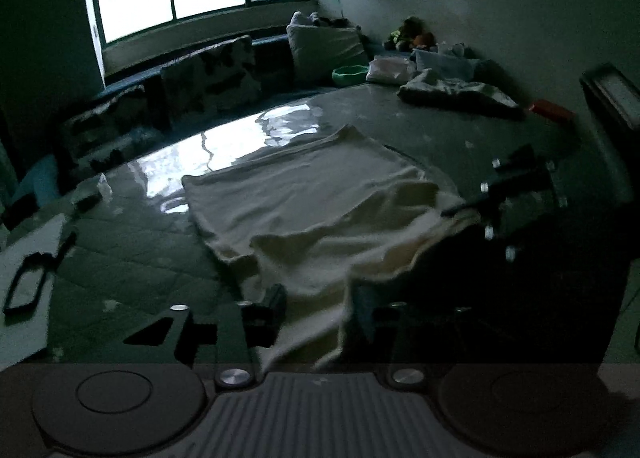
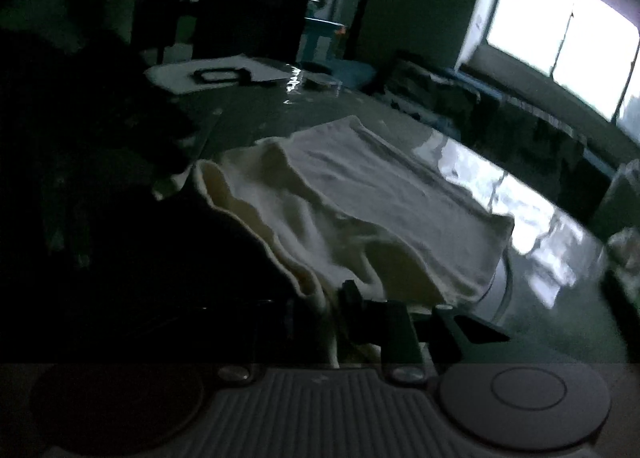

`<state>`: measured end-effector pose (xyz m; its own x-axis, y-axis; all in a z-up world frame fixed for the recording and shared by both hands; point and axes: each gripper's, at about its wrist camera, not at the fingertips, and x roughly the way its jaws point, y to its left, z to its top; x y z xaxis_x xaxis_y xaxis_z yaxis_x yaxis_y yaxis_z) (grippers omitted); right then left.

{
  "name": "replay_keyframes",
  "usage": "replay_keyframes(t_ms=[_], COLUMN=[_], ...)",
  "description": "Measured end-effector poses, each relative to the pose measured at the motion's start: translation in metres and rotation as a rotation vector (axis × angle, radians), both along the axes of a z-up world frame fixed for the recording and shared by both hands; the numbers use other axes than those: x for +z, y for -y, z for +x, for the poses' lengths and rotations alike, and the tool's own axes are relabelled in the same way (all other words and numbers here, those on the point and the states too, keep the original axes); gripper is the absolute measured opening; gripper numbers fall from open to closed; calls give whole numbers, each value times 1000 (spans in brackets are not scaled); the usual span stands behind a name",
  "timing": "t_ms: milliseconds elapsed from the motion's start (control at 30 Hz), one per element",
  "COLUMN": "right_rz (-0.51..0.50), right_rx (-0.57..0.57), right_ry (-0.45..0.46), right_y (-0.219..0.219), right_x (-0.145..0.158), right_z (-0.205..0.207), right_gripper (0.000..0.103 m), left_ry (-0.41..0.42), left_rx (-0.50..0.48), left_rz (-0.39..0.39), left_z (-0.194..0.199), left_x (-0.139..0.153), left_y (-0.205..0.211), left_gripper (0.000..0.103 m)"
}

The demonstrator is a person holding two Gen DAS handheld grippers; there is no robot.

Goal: Fold clothes

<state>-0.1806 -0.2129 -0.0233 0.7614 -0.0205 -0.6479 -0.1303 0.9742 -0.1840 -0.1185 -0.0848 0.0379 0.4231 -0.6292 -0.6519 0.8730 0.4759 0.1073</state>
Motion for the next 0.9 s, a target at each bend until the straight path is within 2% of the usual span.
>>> replay_keyframes(t_ms=[67,167,433,467,600,667,900], right_rz=[53,104,128,125,108,92,45], right_rx=[-15,-32,-46,-45,-40,-34,-5], right_ry=[-9,-16,-20,-19,-14,-5,19], right_y=[7,14,17,17,15,13,2], right_x=[5,10,16,16,15,13,13], right_z=[3,6,12,13,11,10,-2], right_gripper=[20,20,20,20,19,17,13], left_ry=[26,65,189,198,221,219,227], left_rx=[-23,-49,-105,-107,-108,-98,-89], left_rz=[21,49,142,152,179,167,127], left_z=[-6,-11,-19,-18,-15,-12,-15], left_x=[-4,-12,-42,-44,-53,-51,-32], left_y=[-1,4,23,23,24,22,11], left_gripper=[50,58,58,54,16,9,6])
